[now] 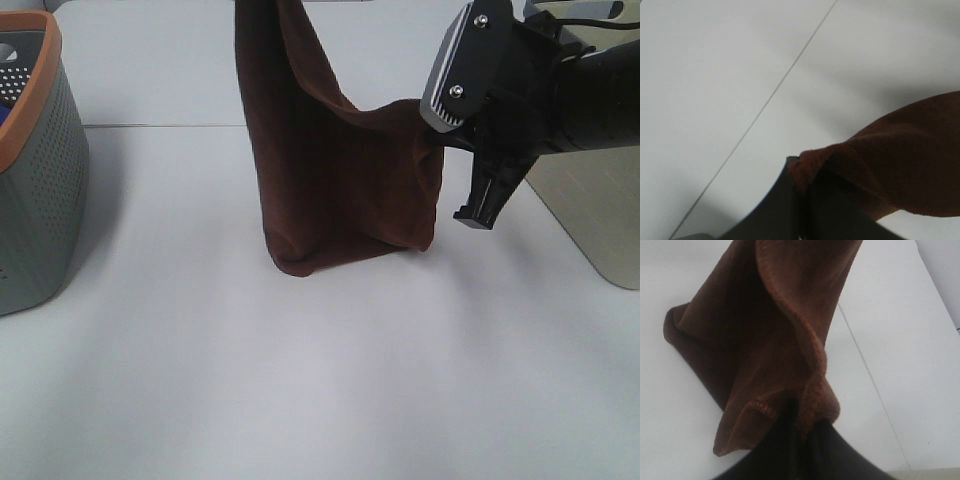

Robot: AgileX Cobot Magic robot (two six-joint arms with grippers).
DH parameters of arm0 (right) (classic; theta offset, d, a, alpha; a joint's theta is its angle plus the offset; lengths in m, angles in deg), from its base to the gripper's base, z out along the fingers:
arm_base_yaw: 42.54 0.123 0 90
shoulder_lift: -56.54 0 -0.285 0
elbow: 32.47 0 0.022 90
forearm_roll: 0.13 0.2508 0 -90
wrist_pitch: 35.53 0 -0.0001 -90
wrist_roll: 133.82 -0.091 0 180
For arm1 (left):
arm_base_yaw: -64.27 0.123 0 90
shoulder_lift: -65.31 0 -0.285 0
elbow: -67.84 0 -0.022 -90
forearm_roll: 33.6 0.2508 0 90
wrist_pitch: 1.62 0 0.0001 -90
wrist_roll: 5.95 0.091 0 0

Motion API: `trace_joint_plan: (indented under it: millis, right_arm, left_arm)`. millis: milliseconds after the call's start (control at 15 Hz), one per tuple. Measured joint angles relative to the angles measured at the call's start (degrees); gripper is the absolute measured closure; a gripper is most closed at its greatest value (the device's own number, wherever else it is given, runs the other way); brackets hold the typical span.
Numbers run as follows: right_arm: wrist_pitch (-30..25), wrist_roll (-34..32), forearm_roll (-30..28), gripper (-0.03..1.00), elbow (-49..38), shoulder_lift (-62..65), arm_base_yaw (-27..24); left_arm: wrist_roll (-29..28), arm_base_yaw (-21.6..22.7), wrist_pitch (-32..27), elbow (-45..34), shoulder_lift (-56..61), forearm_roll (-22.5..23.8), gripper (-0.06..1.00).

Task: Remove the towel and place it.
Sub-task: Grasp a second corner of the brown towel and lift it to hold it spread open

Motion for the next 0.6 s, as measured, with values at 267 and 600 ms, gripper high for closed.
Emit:
trace_joint_plan:
  millis: [267, 600]
  right_arm:
    - [1.38, 2.41, -5.04, 0.97, 4.35, -3.78, 0.0]
    - [10.54, 2.75, -12.72, 0.97, 22.29, -18.11, -0.4]
  left_arm:
    - [-0.69, 2.69, -0.06, -1.95, 0.0, -0.97, 0.94]
    - [-1.09, 6.53, 20.17, -3.38, -3.78, 2.52, 0.94]
